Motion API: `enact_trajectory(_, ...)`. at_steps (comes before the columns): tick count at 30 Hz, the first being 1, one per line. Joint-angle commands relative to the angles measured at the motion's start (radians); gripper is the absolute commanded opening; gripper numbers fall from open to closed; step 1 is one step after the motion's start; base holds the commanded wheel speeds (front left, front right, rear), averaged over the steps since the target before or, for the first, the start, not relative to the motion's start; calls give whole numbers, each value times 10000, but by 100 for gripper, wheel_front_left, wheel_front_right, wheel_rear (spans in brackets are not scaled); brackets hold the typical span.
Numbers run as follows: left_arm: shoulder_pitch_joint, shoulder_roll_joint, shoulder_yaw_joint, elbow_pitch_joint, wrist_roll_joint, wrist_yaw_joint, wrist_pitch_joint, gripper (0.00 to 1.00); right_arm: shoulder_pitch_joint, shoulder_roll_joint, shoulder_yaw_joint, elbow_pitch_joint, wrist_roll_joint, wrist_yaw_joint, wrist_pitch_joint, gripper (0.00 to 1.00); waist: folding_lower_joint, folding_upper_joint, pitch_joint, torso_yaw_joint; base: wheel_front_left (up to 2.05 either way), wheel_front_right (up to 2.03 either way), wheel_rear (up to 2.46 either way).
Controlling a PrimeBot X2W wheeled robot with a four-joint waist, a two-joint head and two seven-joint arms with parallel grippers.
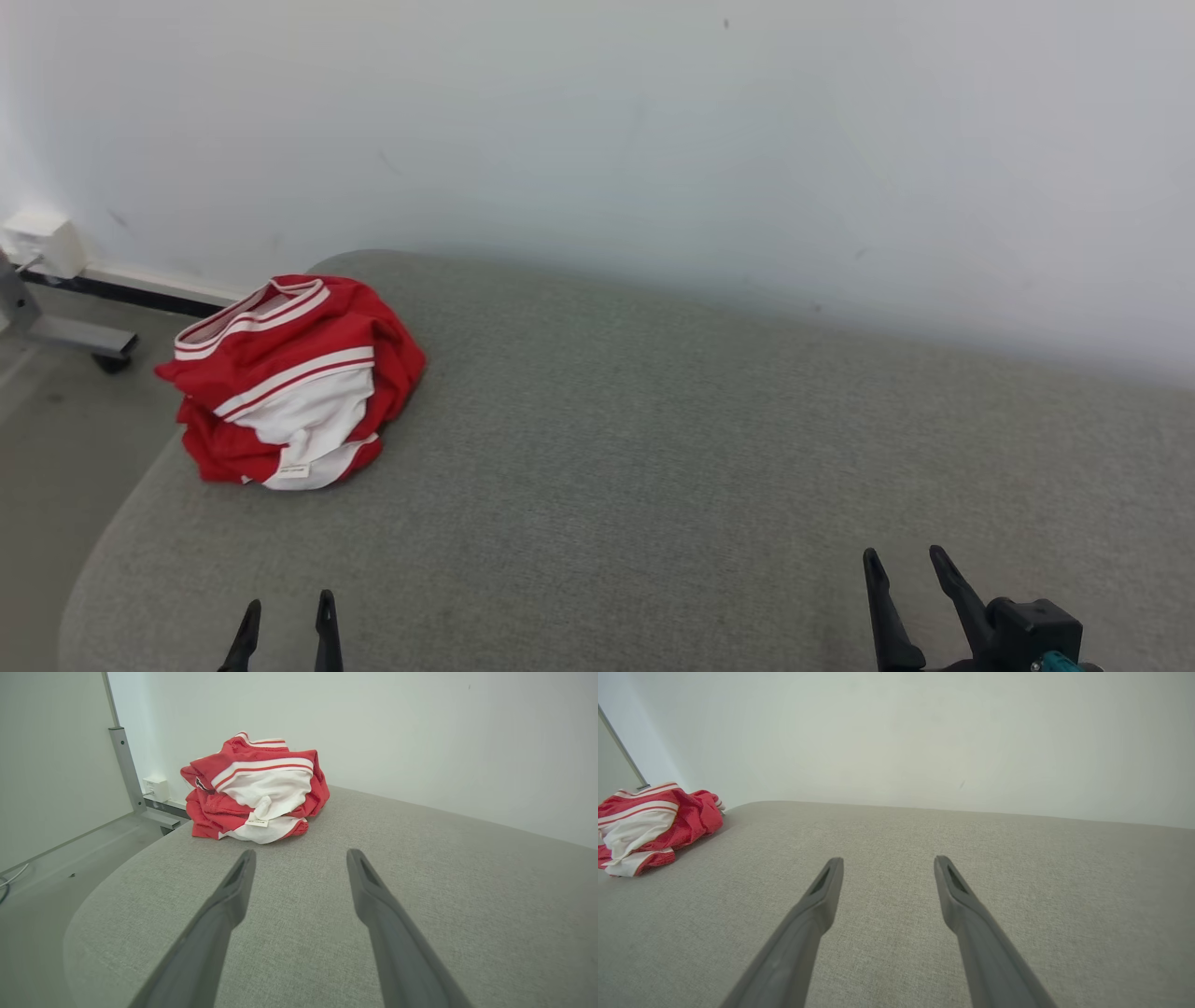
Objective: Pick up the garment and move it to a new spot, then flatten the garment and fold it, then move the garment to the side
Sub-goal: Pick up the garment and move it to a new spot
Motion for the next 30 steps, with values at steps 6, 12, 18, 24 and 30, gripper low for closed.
enact_trajectory(6, 122, 119, 115, -46, -50, 15, -36, 100, -117, -10, 135, 200, 168, -17, -184, 100, 0, 0, 4, 1486, 0, 0, 0)
enact_trajectory(12, 310, 103, 482, -424, -185, 168, -36, 100, -469, -13, 443, 339, 63, -17, -130, 100, 0, 0, 321, 1822, 0, 0, 0)
enact_trajectory(18, 555, 48, 798, -789, -267, 337, -36, 100, -910, -10, 699, 598, 85, -17, -173, 100, 0, 0, 491, 1960, 0, 0, 0)
enact_trajectory(24, 728, 19, 995, -1017, -224, 353, -35, 100, -1202, -13, 927, 843, 131, -17, -250, 100, 0, 0, 541, 1994, 0, 0, 0)
enact_trajectory(30, 770, 13, 1047, -927, -201, 263, -35, 100, -1238, -13, 1009, 1027, 165, -17, -344, 100, 0, 0, 511, 1964, 0, 0, 0)
